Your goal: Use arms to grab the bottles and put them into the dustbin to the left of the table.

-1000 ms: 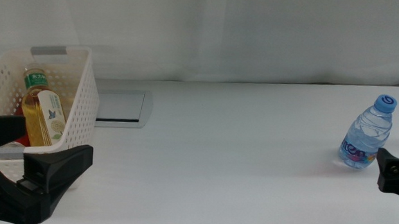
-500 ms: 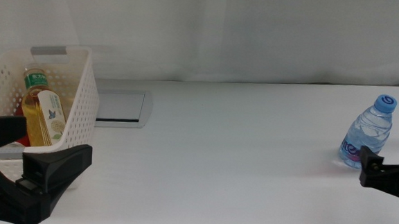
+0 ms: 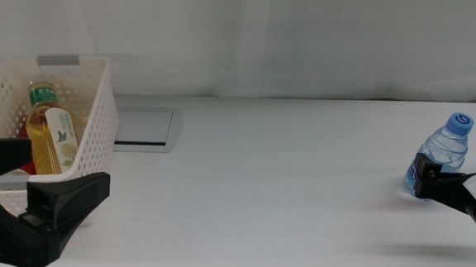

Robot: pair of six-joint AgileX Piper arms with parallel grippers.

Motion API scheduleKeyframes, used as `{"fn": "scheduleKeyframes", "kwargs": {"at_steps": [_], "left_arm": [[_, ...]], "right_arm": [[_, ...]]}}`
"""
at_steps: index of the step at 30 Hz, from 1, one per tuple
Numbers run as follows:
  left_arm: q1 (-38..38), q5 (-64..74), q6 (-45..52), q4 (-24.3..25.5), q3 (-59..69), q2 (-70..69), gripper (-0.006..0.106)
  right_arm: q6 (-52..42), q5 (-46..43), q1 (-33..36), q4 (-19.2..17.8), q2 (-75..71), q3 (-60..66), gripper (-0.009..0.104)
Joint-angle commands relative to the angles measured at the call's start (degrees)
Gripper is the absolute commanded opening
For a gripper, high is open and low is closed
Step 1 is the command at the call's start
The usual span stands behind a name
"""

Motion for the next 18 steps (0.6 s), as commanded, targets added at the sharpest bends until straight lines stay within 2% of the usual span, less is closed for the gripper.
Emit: {"fn": "scheduleKeyframes", "kwargs": {"at_steps": [1,18], "left_arm": [[-0.60,-0.77,-0.05,-0.59,0.37,-0.29,0.087],[-0.60,-0.77,-0.05,-0.59,0.37,-0.29,0.087]], "right_arm": [[0.83,0.18,-0.38,-0.26,1.04,-1.42,0.103],[0.83,2.07,-0.38,-0.26,10.06,-10.46,0.103]]}}
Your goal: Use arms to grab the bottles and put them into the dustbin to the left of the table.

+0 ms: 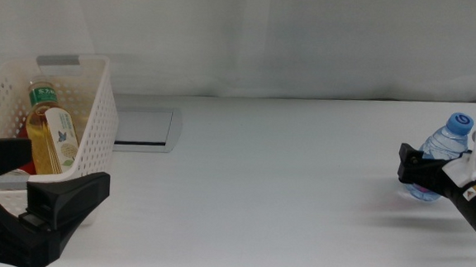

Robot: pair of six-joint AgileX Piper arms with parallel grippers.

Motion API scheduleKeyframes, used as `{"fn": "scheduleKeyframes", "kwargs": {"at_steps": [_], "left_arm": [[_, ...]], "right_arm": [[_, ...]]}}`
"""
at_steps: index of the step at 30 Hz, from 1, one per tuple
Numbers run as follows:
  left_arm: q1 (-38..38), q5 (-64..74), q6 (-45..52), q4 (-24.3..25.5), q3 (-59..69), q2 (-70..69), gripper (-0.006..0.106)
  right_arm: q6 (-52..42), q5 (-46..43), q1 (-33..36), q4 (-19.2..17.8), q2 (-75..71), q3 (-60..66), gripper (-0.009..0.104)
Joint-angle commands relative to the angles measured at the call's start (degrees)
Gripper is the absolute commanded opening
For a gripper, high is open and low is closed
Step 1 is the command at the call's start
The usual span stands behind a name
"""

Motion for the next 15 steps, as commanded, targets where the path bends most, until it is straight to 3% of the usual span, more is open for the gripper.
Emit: {"fn": "scheduleKeyframes", "kwargs": {"at_steps": [1,6,10,11,13,15], "left_arm": [[-0.60,-0.77,-0.05,-0.59,0.37,-0.29,0.087],[-0.60,-0.77,-0.05,-0.59,0.37,-0.29,0.087],[-0.60,-0.90,-0.05,-0.59,0.37,-0.29,0.087],[-0.60,-1.11,-0.05,-0.59,0.37,-0.29,0.087],[-0.60,-1.16,-0.05,-0.59,0.37,-0.29,0.087],[-0.60,-1.16,-0.05,-0.59,0.37,-0.29,0.087]], "right_arm": [[-0.12,0.99,-0.38,-0.26,1.24,-1.81,0.103],[-0.12,4.70,-0.38,-0.26,1.77,-3.89,0.098],[-0.12,7.55,-0.38,-0.14,1.77,-5.13,0.058],[-0.12,7.55,-0.38,-0.14,1.77,-5.13,0.029],[-0.12,7.61,-0.38,-0.14,1.77,-5.13,0.001],[0.07,7.61,-0.38,-0.01,1.77,-5.13,-0.002]]}}
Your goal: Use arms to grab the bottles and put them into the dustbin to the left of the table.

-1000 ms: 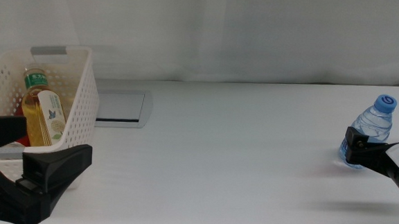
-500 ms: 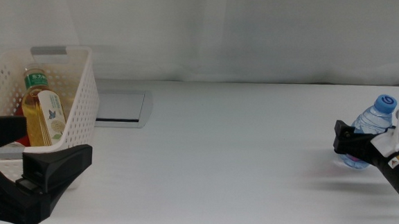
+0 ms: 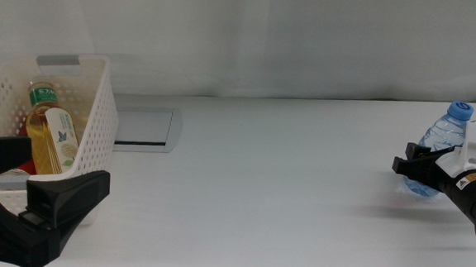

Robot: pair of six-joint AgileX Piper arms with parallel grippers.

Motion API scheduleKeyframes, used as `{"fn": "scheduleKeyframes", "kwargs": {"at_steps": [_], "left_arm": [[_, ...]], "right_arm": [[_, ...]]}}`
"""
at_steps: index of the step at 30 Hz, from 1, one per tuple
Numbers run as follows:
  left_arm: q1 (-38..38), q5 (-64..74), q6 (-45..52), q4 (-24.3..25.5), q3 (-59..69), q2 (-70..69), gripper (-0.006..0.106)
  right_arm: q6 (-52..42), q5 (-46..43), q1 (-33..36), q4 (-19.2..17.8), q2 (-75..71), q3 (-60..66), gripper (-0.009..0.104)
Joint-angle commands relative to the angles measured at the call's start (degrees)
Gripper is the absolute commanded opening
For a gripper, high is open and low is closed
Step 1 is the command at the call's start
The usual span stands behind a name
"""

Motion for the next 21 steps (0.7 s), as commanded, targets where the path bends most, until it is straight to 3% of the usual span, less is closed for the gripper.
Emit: {"fn": "scheduleKeyframes", "kwargs": {"at_steps": [1,5,9,11,16,21], "left_arm": [[-0.60,-1.05,-0.05,-0.59,0.37,-0.29,0.087],[-0.60,-1.05,-0.05,-0.59,0.37,-0.29,0.087],[-0.60,-1.05,-0.05,-0.59,0.37,-0.29,0.087],[-0.60,-1.05,-0.05,-0.59,0.37,-0.29,0.087],[-0.60,-1.05,-0.05,-0.59,0.37,-0.29,0.087],[-0.60,-1.05,-0.05,-0.59,0.37,-0.29,0.087]], "right_arm": [[-0.05,0.34,-0.15,-0.38,0.17,-0.29,-0.002],[1.23,-0.23,-0.05,-9.06,-1.26,-0.29,-0.002],[7.51,-0.42,-0.05,-21.60,-5.14,-0.29,-0.002],[10.91,-0.31,0.58,-25.73,-7.47,-0.29,-0.002],[11.70,2.71,5.79,-31.62,-13.83,-0.29,-0.002],[11.29,4.27,13.26,-32.05,-15.85,-0.29,-0.002]]}}
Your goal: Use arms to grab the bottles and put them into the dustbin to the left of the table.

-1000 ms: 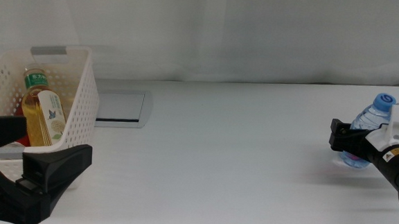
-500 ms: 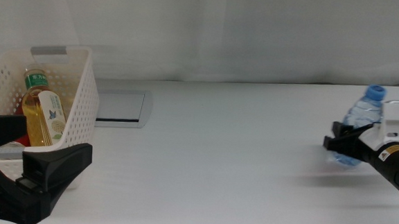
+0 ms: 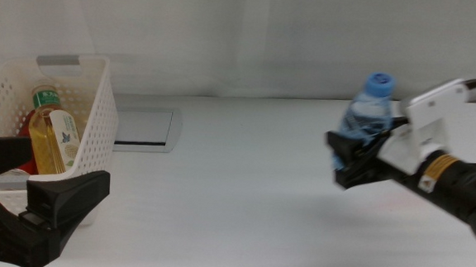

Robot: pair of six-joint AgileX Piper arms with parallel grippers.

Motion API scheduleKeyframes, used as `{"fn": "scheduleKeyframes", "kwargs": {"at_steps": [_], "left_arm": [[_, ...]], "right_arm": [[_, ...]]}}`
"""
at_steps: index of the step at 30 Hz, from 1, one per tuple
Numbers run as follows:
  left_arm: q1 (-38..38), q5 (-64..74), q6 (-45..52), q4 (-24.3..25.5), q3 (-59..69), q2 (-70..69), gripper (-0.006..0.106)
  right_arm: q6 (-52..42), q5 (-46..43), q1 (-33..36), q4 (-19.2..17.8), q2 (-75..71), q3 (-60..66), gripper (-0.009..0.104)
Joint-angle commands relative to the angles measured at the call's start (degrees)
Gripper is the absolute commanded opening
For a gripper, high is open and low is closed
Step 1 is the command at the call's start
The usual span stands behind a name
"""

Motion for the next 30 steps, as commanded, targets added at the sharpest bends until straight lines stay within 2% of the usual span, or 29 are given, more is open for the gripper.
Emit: {"fn": "scheduleKeyframes", "kwargs": {"at_steps": [1,10,16,30], "left_arm": [[-0.60,-1.05,-0.05,-0.59,0.37,-0.29,0.087],[-0.60,-1.05,-0.05,-0.59,0.37,-0.29,0.087],[-0.60,-0.94,-0.05,-0.59,0.37,-0.29,0.087],[-0.60,-1.84,0.15,-0.59,0.37,-0.29,0.087]], "right_arm": [[-0.21,-1.53,3.56,-0.66,-1.13,-0.39,-0.002],[-1.79,-0.57,10.88,0.13,2.26,-0.39,-0.002],[-1.55,-4.13,11.37,0.97,9.23,-2.52,-0.002],[-0.92,-1.08,14.39,1.00,14.91,-4.83,-0.002]]}}
